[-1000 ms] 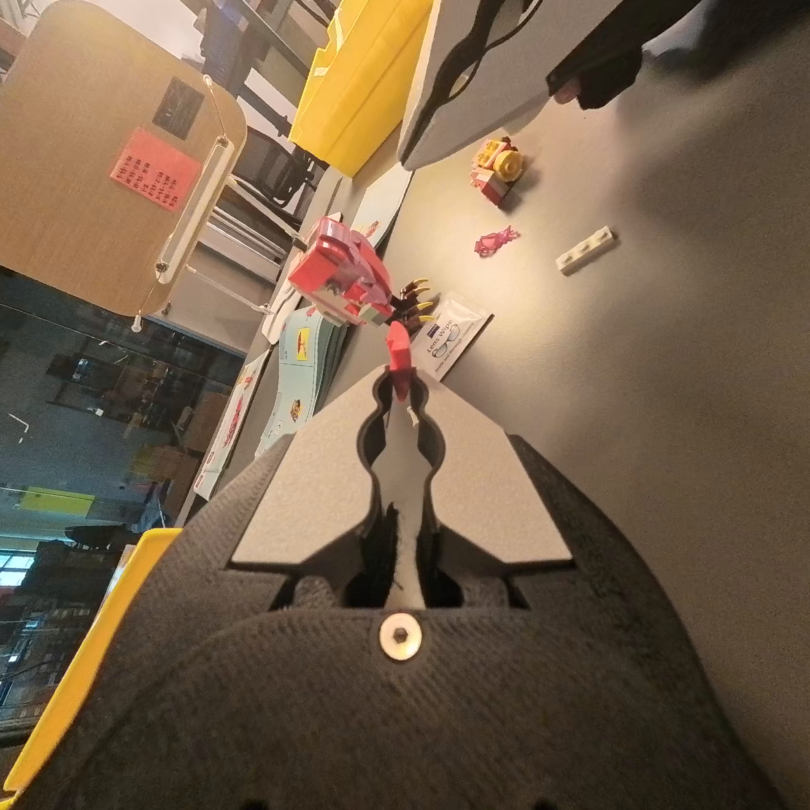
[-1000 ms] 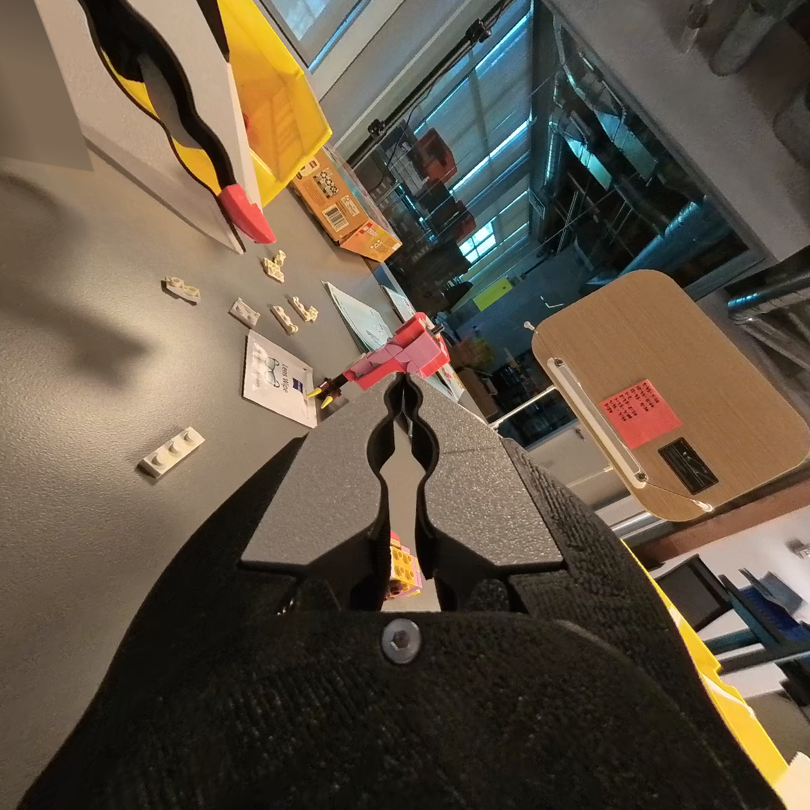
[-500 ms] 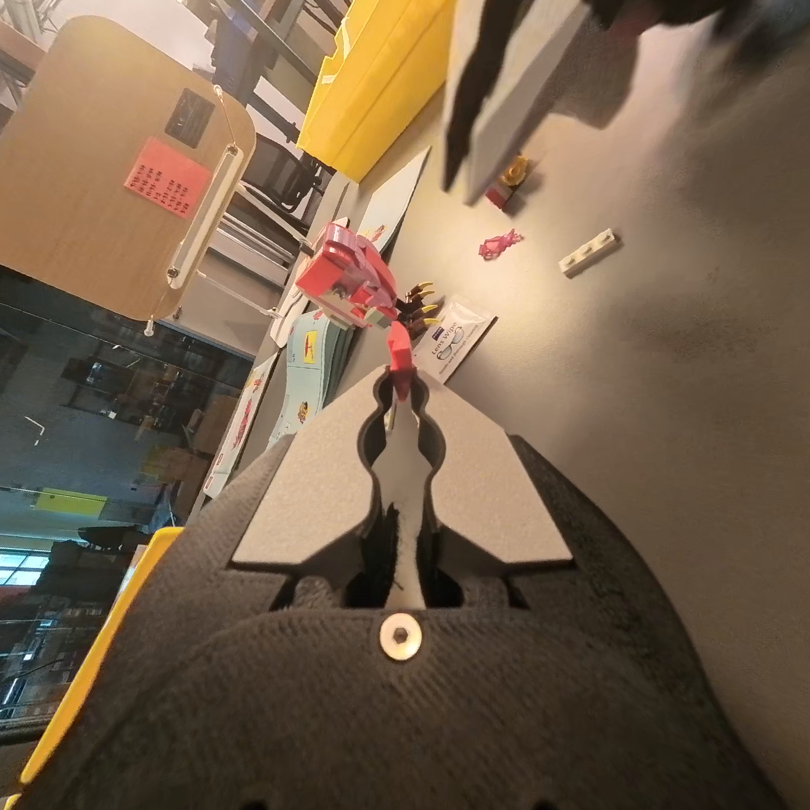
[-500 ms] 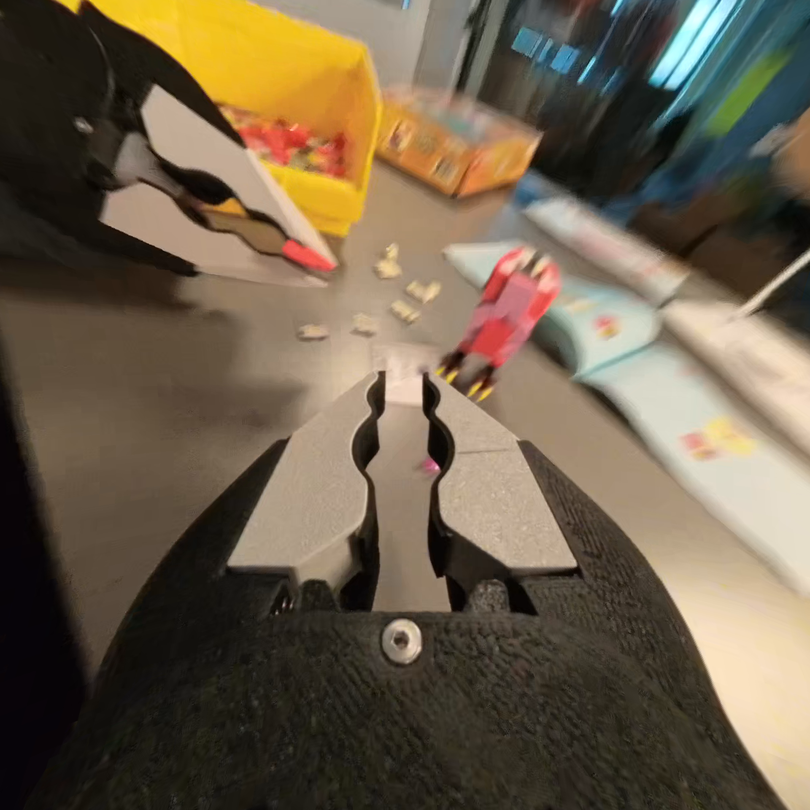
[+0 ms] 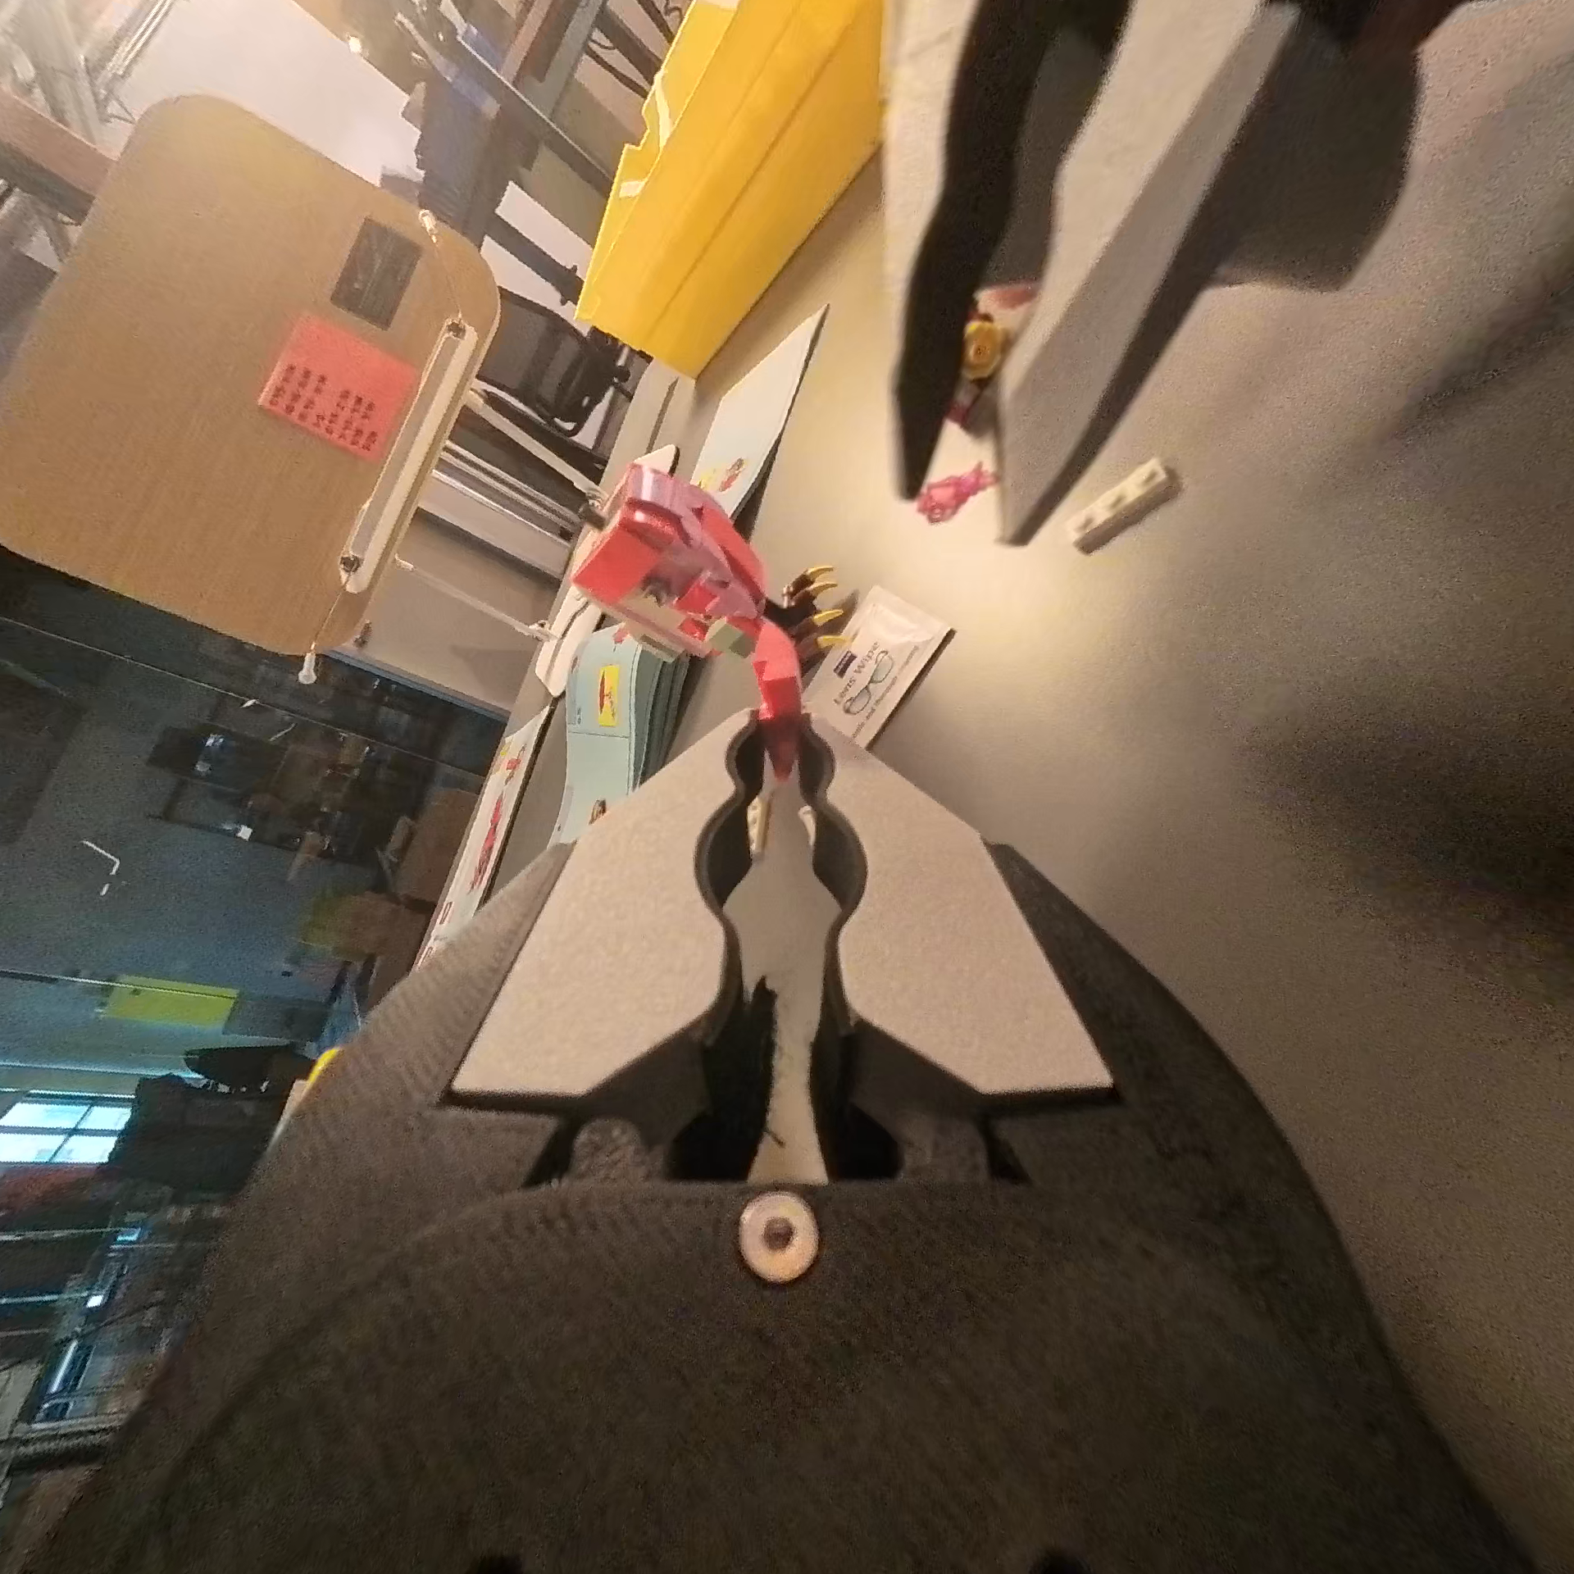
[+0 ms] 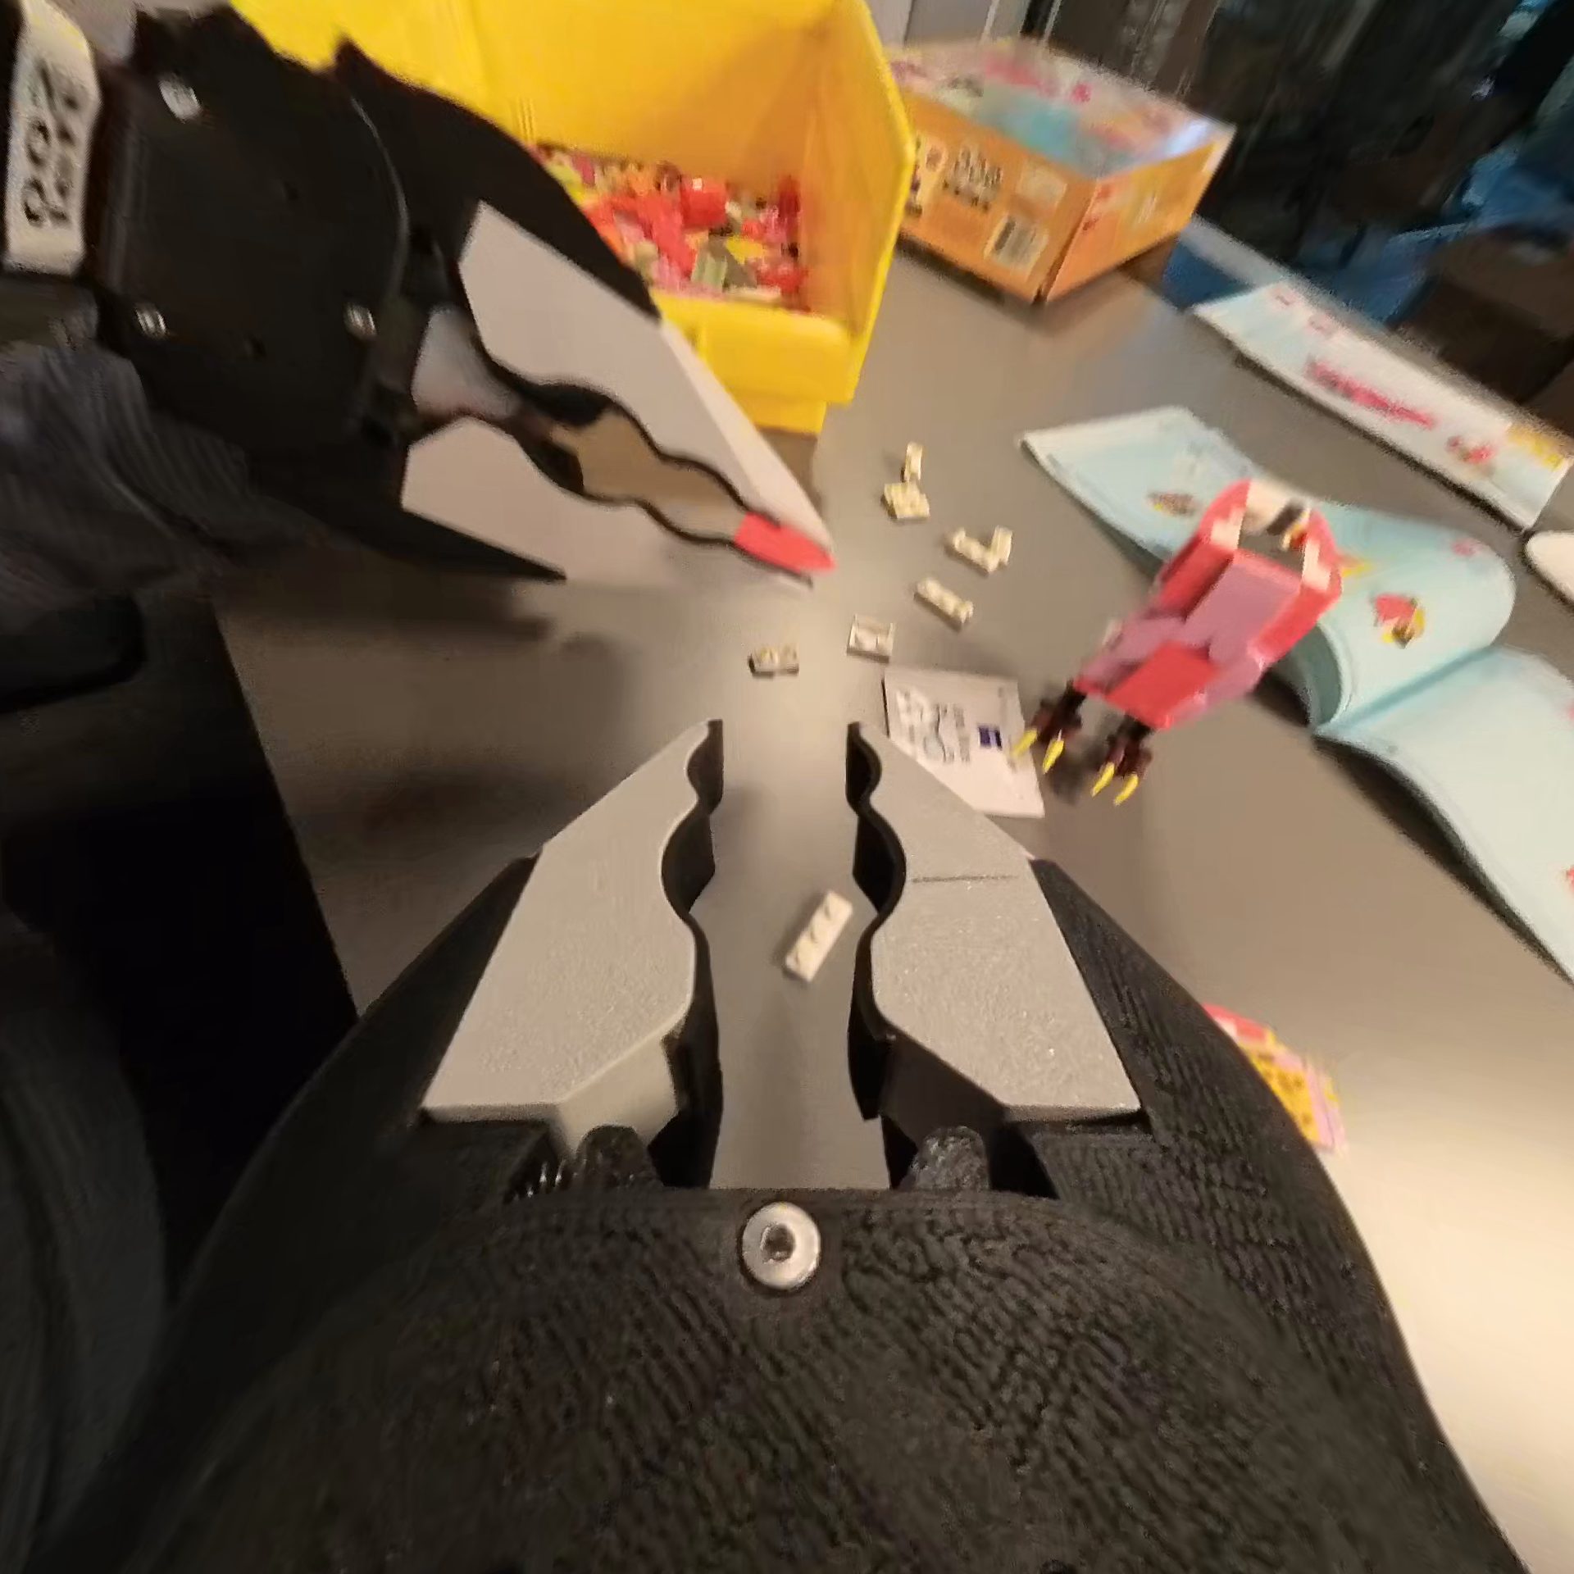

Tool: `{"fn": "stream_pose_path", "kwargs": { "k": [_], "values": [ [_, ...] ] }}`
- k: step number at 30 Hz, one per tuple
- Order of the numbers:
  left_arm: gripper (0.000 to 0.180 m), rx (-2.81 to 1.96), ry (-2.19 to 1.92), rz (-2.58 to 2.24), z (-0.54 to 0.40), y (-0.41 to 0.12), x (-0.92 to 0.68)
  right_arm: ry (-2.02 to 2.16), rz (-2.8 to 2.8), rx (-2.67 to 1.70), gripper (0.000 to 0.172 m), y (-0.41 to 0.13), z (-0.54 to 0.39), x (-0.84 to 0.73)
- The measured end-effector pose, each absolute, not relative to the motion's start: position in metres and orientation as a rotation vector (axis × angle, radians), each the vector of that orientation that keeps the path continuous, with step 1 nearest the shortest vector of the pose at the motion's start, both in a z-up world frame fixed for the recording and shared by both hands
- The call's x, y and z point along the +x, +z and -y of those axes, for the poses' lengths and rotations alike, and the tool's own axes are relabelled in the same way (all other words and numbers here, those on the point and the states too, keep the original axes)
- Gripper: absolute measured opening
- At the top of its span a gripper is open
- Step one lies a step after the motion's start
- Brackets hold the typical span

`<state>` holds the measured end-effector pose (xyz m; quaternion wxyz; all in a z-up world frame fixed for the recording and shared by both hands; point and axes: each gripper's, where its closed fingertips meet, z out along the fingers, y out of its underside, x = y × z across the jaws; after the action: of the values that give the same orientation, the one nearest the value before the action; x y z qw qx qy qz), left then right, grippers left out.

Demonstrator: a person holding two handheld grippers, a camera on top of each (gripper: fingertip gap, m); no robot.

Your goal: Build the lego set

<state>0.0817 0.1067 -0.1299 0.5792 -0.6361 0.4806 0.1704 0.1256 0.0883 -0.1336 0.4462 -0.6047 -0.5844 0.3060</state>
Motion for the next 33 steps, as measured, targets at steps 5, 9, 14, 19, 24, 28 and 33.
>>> {"fn": "stream_pose_path", "kwargs": {
  "k": [5,9,14,19,24,28,33],
  "values": [
    [0.005,-1.481,0.399,-1.156,-0.105,-0.133,0.087,0.763,1.383,-1.498,0.029,-0.122,-0.088,0.099],
    [0.005,-1.472,0.395,-1.17,-0.104,-0.133,0.09,0.822,1.322,-1.552,0.029,-0.123,-0.092,0.091],
    [0.005,-1.455,0.398,-1.178,-0.103,-0.132,0.092,0.91,1.284,-1.598,0.025,-0.125,-0.094,0.092],
    [0.005,-1.438,0.408,-1.186,-0.101,-0.13,0.096,0.949,1.242,-1.612,0.023,-0.124,-0.102,0.101],
    [0.005,-1.445,0.441,-1.211,-0.103,-0.135,0.097,1.195,1.229,-1.589,0.032,-0.109,-0.083,0.099],
    [0.005,-1.427,0.454,-1.234,-0.101,-0.135,0.101,1.098,1.242,-1.606,0.029,-0.118,-0.088,0.096],
    [0.005,-1.427,0.433,-1.22,-0.101,-0.133,0.101,1.089,1.221,-1.613,0.029,-0.117,-0.094,0.1]
  ]
}}
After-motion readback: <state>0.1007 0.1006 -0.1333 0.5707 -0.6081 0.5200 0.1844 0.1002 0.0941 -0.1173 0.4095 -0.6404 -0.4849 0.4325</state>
